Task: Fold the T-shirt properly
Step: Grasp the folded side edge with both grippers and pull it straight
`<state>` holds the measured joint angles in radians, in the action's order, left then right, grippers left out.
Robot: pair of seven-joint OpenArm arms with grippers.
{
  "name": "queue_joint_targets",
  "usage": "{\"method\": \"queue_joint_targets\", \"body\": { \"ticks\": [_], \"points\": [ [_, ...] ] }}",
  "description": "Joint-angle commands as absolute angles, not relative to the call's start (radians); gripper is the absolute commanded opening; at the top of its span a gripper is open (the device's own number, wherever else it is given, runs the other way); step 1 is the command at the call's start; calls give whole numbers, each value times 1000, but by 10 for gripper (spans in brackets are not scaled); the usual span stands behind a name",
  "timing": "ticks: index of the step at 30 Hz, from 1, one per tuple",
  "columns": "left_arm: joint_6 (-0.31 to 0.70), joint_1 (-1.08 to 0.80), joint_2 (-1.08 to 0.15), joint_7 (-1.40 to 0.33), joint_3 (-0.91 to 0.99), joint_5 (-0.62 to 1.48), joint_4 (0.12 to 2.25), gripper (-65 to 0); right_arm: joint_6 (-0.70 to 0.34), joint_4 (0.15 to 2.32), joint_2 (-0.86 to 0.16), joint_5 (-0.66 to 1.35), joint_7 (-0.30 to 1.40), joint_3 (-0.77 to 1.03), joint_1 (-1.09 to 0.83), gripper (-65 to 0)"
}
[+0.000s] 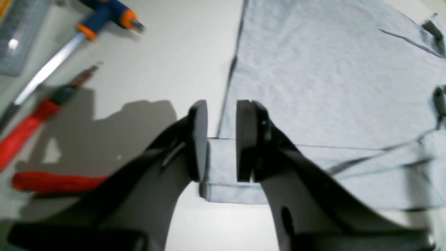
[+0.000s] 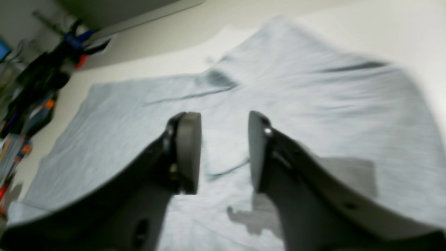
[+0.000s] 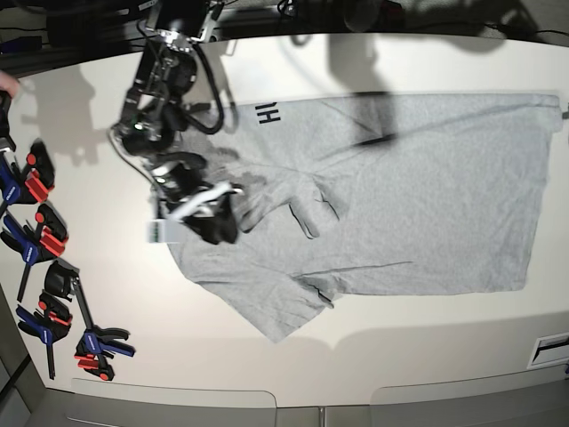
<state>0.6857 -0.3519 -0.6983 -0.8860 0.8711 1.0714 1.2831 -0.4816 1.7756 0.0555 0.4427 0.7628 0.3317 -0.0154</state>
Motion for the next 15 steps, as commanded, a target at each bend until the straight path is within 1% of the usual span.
{"method": "queue_joint_targets", "body": {
  "ticks": [1,2,5,8,9,12,15],
  "points": [
    [698,-350,-728,-881,880,1106,1298,-526,-490,1814,55,481,753,355,-15,-573],
    [698,-349,-728,-891,880,1114,1298,-527,-498,1832,54,505,761,383,-29,-650],
    [698,-350,-725,-906,858,1116,1298,-581,-558,1860,49,583,788,458,-76,-650],
    [698,-349,-725,-920,784,1116,1298,-641,-570,1863,49,609,788,515,-129,-650],
    [698,-349,-725,-919,753,1116,1298,-650,-570,1863,49,604,788,528,-146,-650],
    [698,-348,-724,-886,677,1092,1298,-650,-570,1862,32,589,786,552,-189,-650],
    [698,-345,-712,-817,640,1005,1298,-650,-566,1856,2,498,763,550,-213,-650]
  ]
}}
